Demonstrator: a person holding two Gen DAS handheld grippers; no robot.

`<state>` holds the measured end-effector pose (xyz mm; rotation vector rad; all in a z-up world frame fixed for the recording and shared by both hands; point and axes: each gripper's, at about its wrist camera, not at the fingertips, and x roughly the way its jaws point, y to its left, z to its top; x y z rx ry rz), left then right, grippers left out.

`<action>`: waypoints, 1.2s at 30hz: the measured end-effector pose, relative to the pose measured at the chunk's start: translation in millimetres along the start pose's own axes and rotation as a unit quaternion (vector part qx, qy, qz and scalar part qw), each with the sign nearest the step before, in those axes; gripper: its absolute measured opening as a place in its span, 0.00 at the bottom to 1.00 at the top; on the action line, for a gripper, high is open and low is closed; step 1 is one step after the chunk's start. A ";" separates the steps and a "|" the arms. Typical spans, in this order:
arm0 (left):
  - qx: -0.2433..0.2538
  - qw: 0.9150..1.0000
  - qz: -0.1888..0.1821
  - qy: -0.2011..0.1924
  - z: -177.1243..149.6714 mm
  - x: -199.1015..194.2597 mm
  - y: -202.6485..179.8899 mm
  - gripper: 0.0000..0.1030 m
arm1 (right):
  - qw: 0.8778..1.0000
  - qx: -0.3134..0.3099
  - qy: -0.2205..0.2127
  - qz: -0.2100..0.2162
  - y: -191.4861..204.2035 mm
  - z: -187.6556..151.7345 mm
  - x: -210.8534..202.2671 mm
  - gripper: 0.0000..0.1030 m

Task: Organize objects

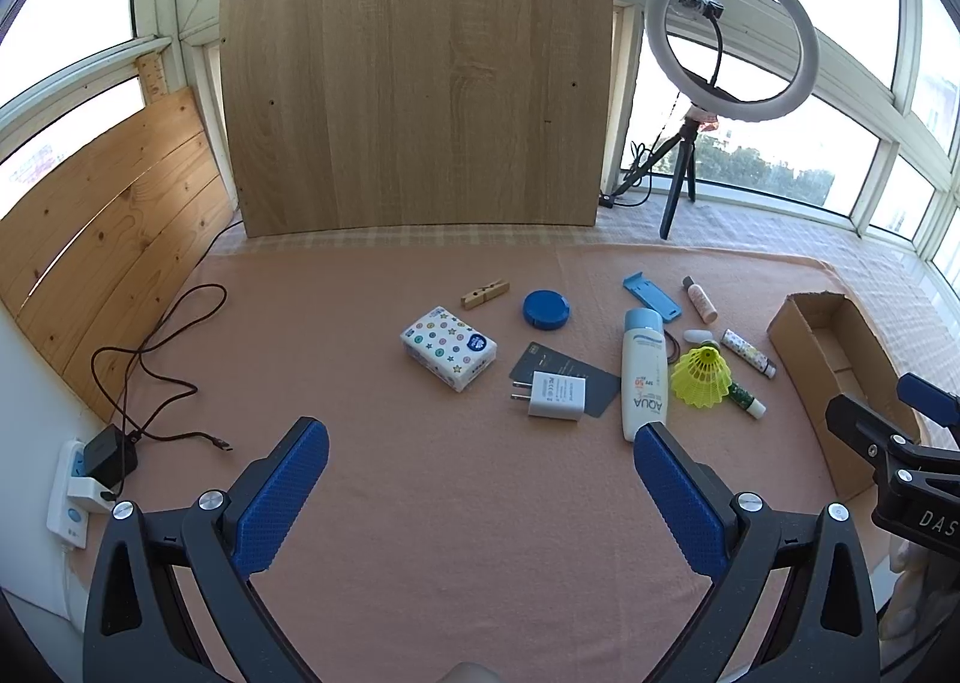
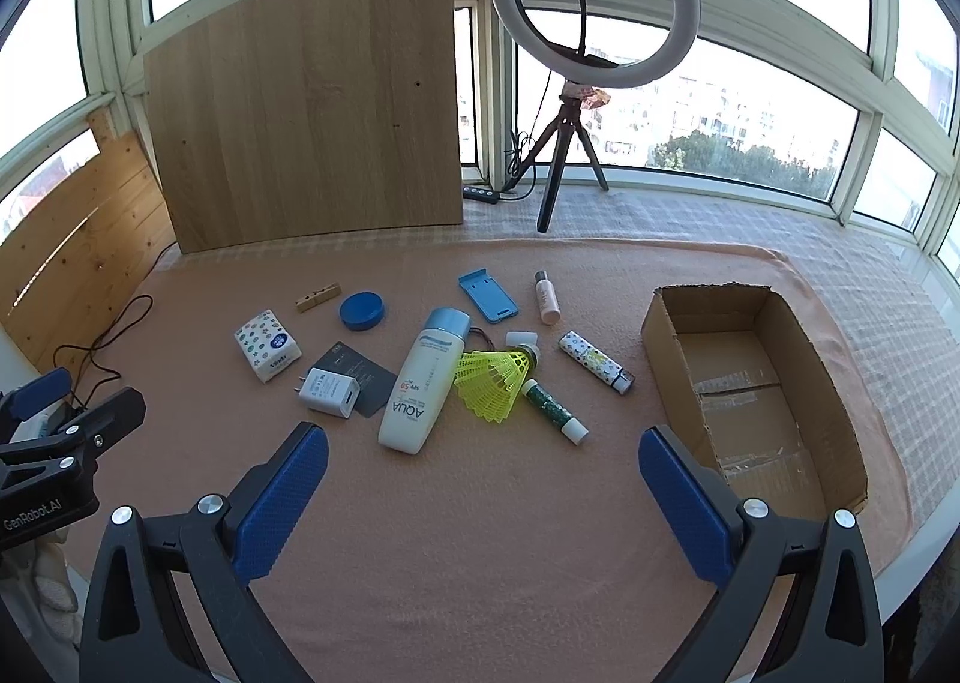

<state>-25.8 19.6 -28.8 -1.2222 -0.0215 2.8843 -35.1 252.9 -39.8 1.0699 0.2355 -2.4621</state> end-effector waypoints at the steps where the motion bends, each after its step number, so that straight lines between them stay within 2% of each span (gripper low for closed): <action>1: 0.000 1.000 0.000 0.001 -0.3 0.9 -0.5 1.00 | 1.000 -0.004 0.001 0.003 -1.3 0.9 1.7 0.99; 11: 0.001 1.000 -0.001 0.014 -2.0 16.9 -2.7 1.00 | 1.000 0.005 0.021 0.005 -10.0 -2.3 13.7 0.99; 24: 0.031 0.999 -0.022 0.024 4.2 48.9 -20.6 1.00 | 0.997 0.026 0.056 0.036 -21.9 3.5 41.5 0.99; 32: 0.029 0.999 -0.014 0.034 2.7 63.0 -21.2 1.00 | 0.996 0.026 0.063 0.065 -26.8 34.2 72.9 0.99; 36: 0.017 0.999 -0.003 0.038 0.1 64.2 -10.3 1.00 | 0.991 0.029 0.090 0.095 -26.8 54.5 103.4 0.98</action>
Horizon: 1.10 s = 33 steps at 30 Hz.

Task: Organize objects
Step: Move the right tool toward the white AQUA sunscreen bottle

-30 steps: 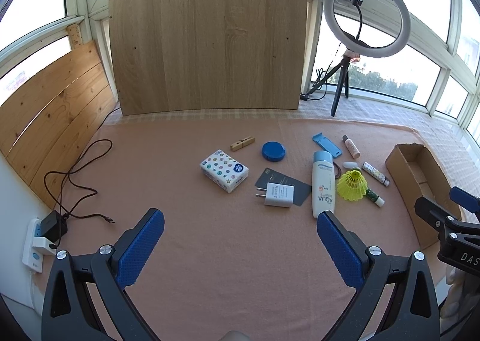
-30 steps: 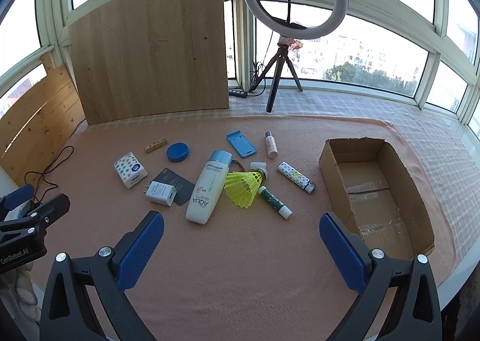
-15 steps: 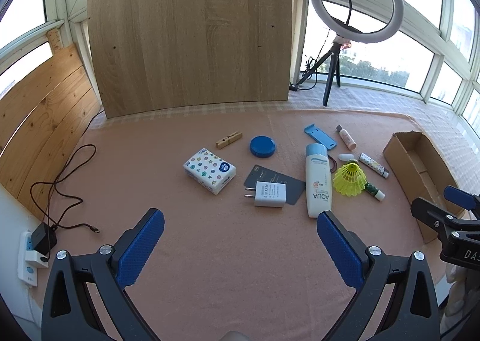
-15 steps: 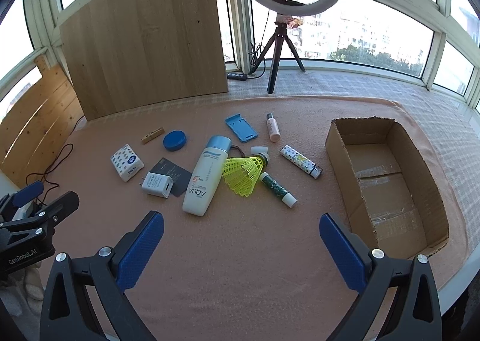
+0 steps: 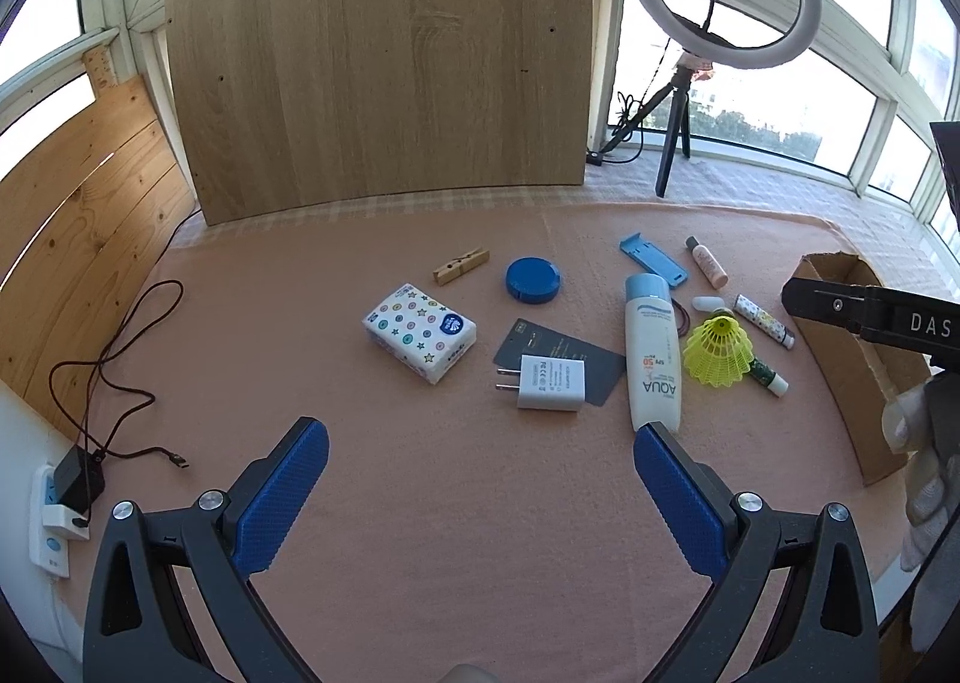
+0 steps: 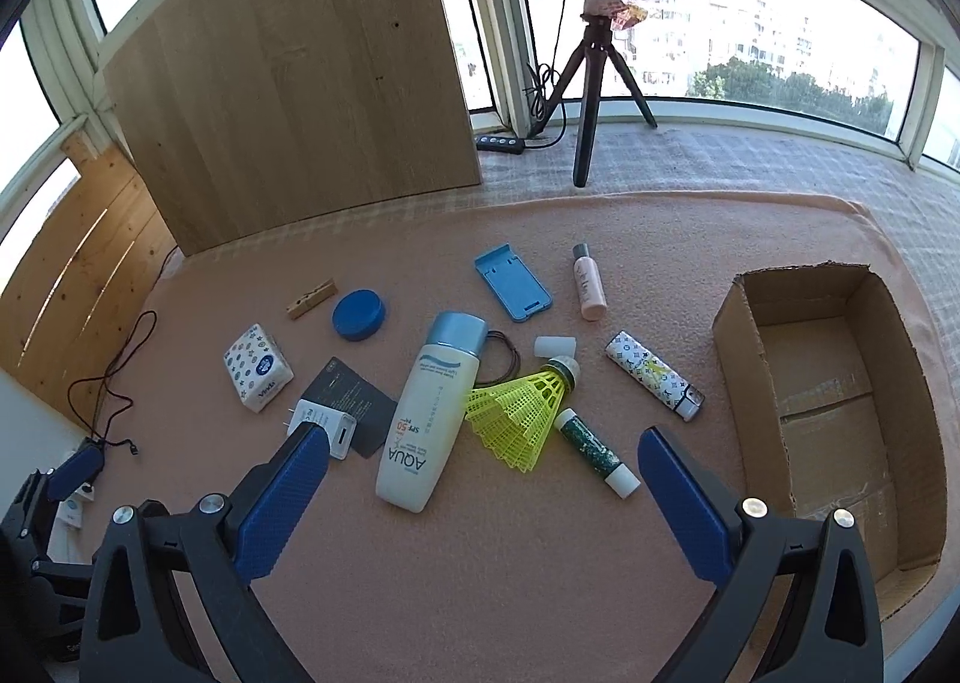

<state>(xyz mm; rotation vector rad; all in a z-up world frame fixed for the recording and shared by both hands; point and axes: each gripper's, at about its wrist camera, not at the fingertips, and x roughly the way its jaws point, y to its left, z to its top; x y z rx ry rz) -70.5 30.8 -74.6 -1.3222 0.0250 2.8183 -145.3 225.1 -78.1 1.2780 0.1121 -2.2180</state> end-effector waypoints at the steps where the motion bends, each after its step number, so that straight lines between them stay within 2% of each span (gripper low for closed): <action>1: -0.004 1.000 0.004 0.001 -1.1 0.1 3.7 1.00 | 1.000 -0.002 0.006 0.007 0.1 6.2 6.9 0.96; 5: -0.023 1.000 0.018 0.006 -6.2 0.0 21.2 1.00 | 1.000 -0.013 0.024 0.010 4.0 28.6 33.9 0.89; 10: -0.045 0.998 0.037 0.011 -14.8 -1.4 42.6 1.00 | 0.998 -0.023 0.061 0.017 9.2 47.7 72.7 0.61; 12: -0.054 0.998 0.043 0.013 -18.1 -1.5 50.6 1.00 | 0.997 -0.021 0.072 0.017 9.9 53.5 86.7 0.59; 16: -0.072 0.996 0.057 0.019 -23.6 0.4 63.1 1.00 | 0.995 -0.010 0.094 0.028 8.2 63.3 109.2 0.44; 25: -0.094 0.993 0.071 0.029 -33.3 0.7 75.1 1.00 | 0.991 -0.004 0.130 0.027 8.9 83.3 151.5 0.44; 33: -0.101 0.992 0.072 0.032 -38.1 -1.1 75.6 1.00 | 0.987 -0.029 0.155 0.020 20.7 79.8 169.8 0.44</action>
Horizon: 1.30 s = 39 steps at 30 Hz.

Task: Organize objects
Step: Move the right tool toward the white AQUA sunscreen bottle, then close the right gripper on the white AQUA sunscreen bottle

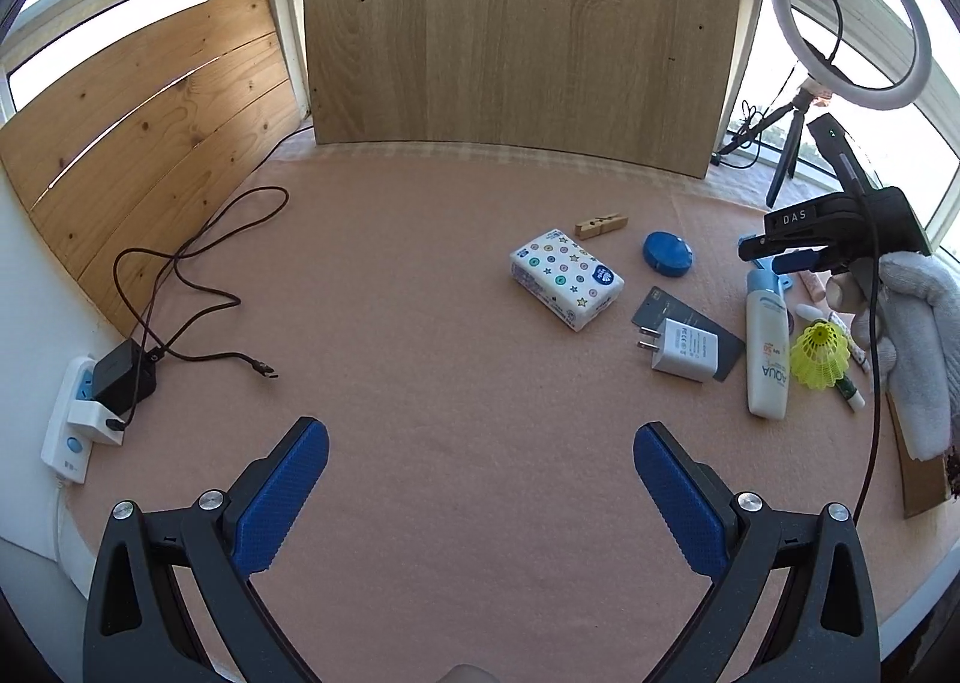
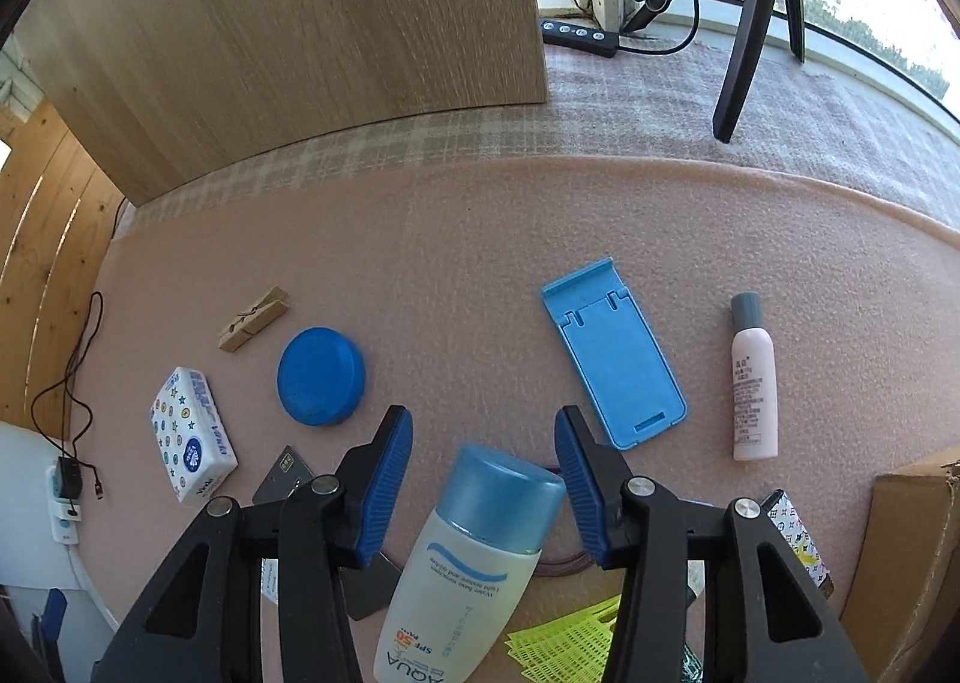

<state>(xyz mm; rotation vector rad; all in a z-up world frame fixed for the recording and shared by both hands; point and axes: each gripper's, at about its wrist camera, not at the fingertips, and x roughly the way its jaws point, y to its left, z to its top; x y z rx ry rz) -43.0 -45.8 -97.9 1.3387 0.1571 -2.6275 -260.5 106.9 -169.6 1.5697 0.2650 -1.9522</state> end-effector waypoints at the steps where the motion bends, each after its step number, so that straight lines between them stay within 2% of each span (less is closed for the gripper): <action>1: 0.001 1.000 -0.001 0.000 -0.5 -0.5 -0.5 1.00 | 1.000 0.000 0.004 0.006 0.7 -1.0 1.2 0.44; 10: 0.001 1.000 -0.006 -0.002 -2.6 -6.1 -4.9 1.00 | 0.999 -0.039 0.023 0.027 21.2 -31.5 0.3 0.39; 17: 0.004 1.000 -0.015 -0.003 -4.4 -9.3 -10.3 1.00 | 0.997 -0.058 0.029 0.047 34.4 -80.6 -7.6 0.39; 21: 0.013 0.999 -0.036 0.001 -6.1 -9.1 -20.9 1.00 | 0.996 -0.062 0.039 0.057 37.7 -110.7 -9.6 0.39; 26: 0.032 0.998 -0.056 0.010 -10.0 -5.6 -40.4 1.00 | 0.996 -0.039 0.039 0.070 28.0 -139.4 -17.2 0.40; 32: 0.046 0.994 -0.089 0.032 -13.4 5.0 -58.6 1.00 | 0.997 0.011 0.008 0.075 4.4 -154.8 -42.1 0.48; 39: 0.082 0.986 -0.128 0.064 -13.6 27.7 -84.0 1.00 | 0.993 0.069 -0.008 0.096 -16.0 -177.7 -61.8 0.49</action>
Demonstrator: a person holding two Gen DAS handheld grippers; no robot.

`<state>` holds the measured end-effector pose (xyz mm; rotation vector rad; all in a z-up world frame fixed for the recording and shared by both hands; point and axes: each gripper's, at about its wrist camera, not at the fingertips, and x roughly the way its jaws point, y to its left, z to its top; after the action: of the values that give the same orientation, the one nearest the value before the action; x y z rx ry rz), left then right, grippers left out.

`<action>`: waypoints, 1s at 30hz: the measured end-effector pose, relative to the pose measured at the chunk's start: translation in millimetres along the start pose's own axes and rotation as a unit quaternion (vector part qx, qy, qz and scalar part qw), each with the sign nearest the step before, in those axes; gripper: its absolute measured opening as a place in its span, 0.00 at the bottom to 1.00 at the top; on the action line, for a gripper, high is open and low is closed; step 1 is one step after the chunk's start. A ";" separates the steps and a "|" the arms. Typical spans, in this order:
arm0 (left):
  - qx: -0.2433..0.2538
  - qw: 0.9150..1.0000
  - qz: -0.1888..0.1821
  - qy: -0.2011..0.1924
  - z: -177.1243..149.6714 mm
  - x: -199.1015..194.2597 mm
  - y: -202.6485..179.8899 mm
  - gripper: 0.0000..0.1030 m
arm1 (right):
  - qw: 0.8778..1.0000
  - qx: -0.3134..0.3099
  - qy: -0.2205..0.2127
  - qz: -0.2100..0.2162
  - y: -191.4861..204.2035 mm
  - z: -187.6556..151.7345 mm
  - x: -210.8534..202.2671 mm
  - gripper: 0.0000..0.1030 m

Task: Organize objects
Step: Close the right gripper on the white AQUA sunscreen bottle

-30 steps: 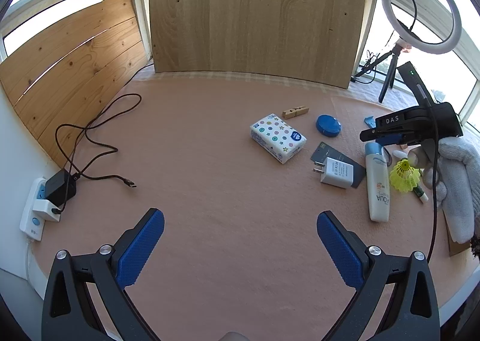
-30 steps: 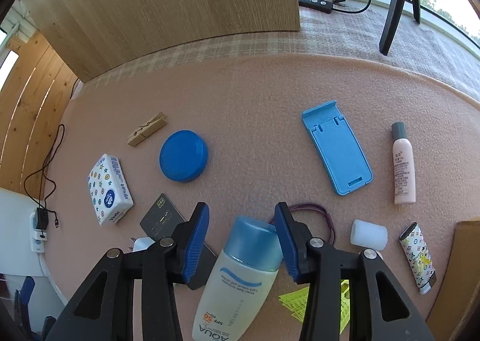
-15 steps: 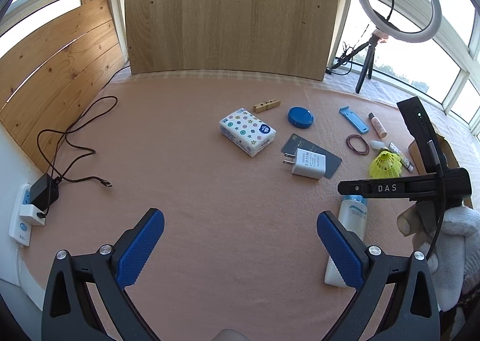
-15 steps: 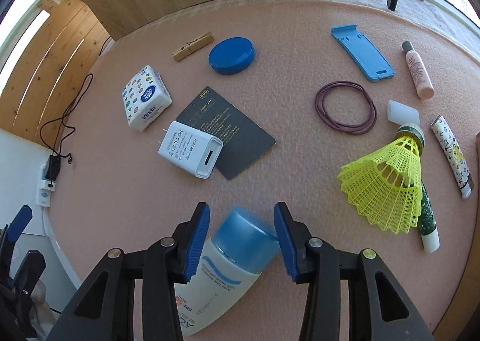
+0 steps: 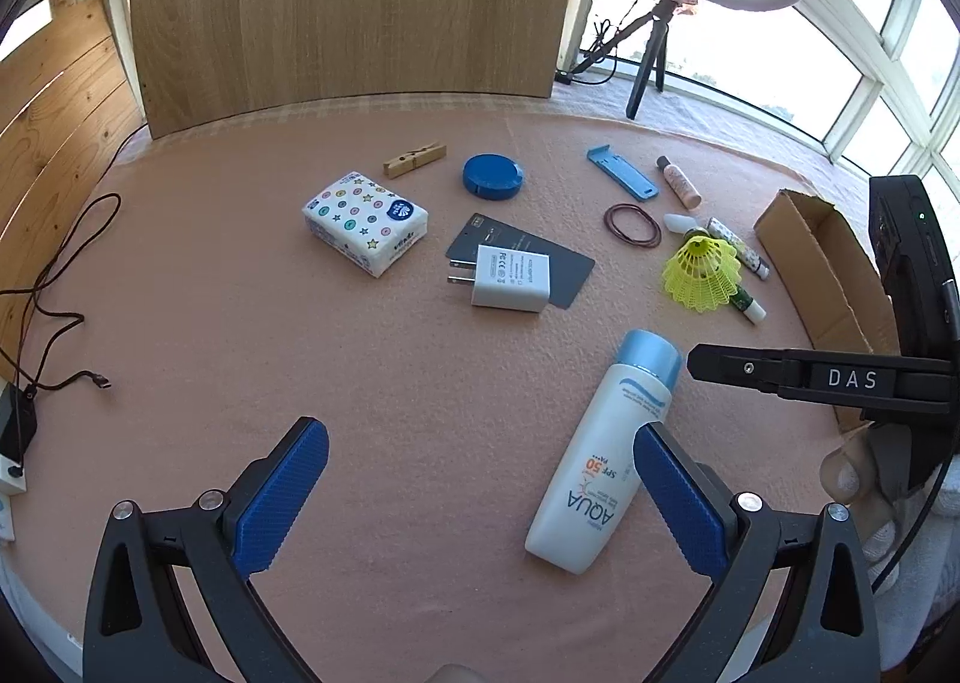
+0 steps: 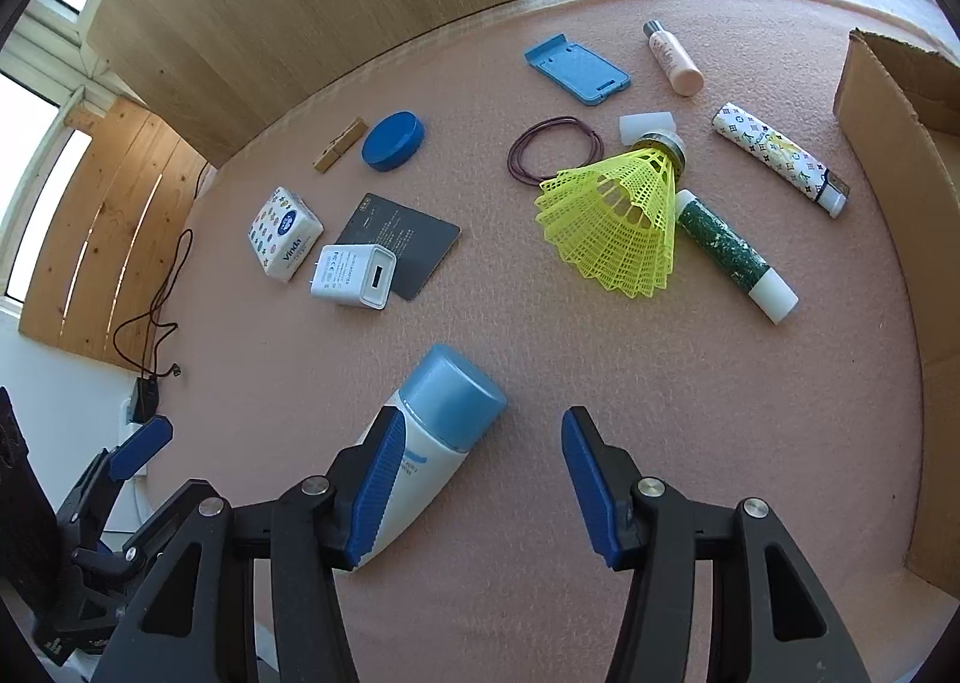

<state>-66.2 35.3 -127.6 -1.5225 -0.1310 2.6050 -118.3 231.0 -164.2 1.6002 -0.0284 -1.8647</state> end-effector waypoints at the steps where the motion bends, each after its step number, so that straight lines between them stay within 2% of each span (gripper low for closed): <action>1: 0.004 1.000 -0.007 0.008 0.5 5.7 -2.7 1.00 | 1.000 0.007 0.001 0.003 -3.2 -2.6 -1.4 0.49; 5: 0.022 0.998 -0.038 0.037 -1.0 27.0 -16.2 1.00 | 0.999 0.035 0.009 0.016 -12.2 -12.7 -0.3 0.49; 12: 0.037 0.995 -0.070 0.064 -7.1 47.6 -36.2 0.98 | 0.997 0.065 0.024 0.031 -23.2 -20.8 6.2 0.49; 19: 0.020 0.992 -0.091 0.085 -11.8 61.7 -44.8 0.91 | 0.997 0.058 0.033 0.039 -22.0 -21.0 9.8 0.49; 23: 0.022 0.988 -0.115 0.097 -13.9 67.4 -55.1 0.79 | 0.997 0.055 0.040 0.044 -19.8 -19.6 14.9 0.49; 28: 0.036 0.982 -0.157 0.101 -14.2 66.4 -70.5 0.78 | 0.997 0.051 0.044 0.045 -19.2 -17.4 18.8 0.49; 30: 0.037 0.982 -0.157 0.099 -14.0 67.3 -74.3 0.78 | 0.997 0.049 0.046 0.045 -19.4 -16.8 19.8 0.49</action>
<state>-82.2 118.9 -182.3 -1.5790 -0.2326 2.1817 -112.9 242.9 -193.8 1.7207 -0.1512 -1.7427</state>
